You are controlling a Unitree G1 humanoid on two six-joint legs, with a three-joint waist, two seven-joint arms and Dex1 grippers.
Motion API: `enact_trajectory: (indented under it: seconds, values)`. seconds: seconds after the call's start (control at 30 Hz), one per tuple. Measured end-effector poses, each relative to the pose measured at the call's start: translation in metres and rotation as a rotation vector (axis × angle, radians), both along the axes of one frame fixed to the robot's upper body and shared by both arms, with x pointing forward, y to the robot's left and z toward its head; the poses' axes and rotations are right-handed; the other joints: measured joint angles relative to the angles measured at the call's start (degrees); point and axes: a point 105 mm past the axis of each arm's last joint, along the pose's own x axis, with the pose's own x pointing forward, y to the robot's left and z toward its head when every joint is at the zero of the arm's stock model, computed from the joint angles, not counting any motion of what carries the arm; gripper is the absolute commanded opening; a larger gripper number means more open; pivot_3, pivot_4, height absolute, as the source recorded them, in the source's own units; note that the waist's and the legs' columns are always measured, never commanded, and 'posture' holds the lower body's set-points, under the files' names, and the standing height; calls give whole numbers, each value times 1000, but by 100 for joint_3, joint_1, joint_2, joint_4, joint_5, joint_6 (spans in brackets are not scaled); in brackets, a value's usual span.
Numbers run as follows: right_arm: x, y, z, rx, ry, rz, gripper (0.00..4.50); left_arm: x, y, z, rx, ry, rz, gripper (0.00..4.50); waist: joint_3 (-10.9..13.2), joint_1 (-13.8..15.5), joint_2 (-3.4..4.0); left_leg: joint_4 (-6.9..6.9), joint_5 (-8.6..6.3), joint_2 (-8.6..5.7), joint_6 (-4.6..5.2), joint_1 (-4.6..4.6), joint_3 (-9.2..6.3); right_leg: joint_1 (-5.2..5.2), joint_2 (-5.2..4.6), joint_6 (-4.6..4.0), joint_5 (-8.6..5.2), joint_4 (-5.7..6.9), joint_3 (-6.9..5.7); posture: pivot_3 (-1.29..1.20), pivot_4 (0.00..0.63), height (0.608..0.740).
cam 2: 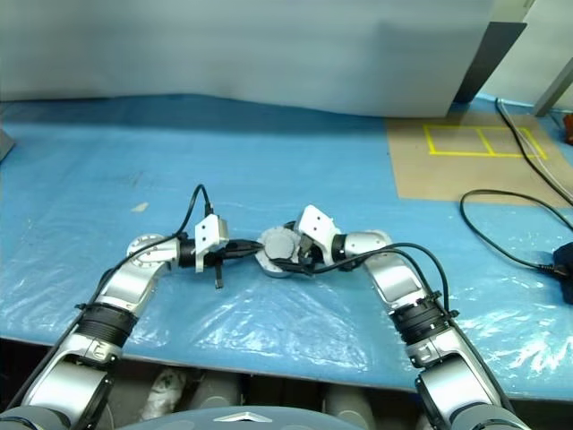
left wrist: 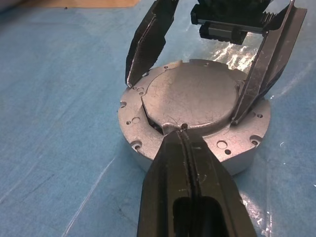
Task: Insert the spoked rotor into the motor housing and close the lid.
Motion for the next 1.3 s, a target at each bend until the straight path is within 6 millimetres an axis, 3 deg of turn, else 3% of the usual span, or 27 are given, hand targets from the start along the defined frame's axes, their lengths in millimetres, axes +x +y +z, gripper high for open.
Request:
enact_trajectory:
  seconds: [0.2, 0.37, 0.47, 0.57, 0.77, 0.97, 1.2, 1.3]
  values:
    - [-4, -12, 10, 47, 73, -33, 4444, 0, -1, 1, -1, -2, -7, 0, 11, 68, 11, 0, 14, 1, -23, -33, 0, -34, 4, -2, 3, 2, -3, 0, 150, 740]
    - [4, -30, 25, 202, 200, -160, 4444, 0, -1, 1, -2, -2, -7, 0, 18, 97, 15, 1, 14, 1, -23, -33, 0, -36, 14, -3, 3, 5, -4, 0, 150, 740]
    - [14, -54, 18, 308, 368, -320, 4444, 0, -1, 1, -2, 0, -7, 0, 18, 105, 16, 1, 15, 0, -24, -33, 0, -35, 11, -3, 3, 4, -2, 0, 150, 740]
    - [12, -75, -2, 372, 604, -455, 4444, -1, 0, 1, -2, -2, -6, 0, 20, 105, 20, 1, 15, -4, -25, -33, 1, -36, 20, -5, 3, 5, -3, 0, 150, 740]
    - [-3, -66, -5, 484, 834, -440, 4444, -2, 1, 1, -3, 0, -1, 0, 21, 108, 30, 1, 15, 2, -26, -25, 0, -34, 25, -16, -4, 16, -9, 0, 150, 740]
    - [-29, -35, -9, 485, 974, -314, 4444, -2, 0, 1, -3, 0, -2, 0, 21, 110, 31, 1, 15, 2, -26, -26, 0, -35, 24, -16, -4, 15, -10, 0, 150, 740]
    - [-30, -20, -11, 508, 1013, -305, 4444, -1, 3, 1, 2, 1, 5, 0, 21, 99, 30, 1, 15, 3, -27, -22, 0, -36, 24, -16, -4, 18, -10, 0, 150, 740]
    - [-27, -20, -11, 530, 1012, -327, 3817, 0, 4, 1, 3, 2, 10, 0, 21, 87, 30, 1, 15, 2, -27, -18, 1, -37, 23, -17, -3, 20, -9, 0, 150, 740]
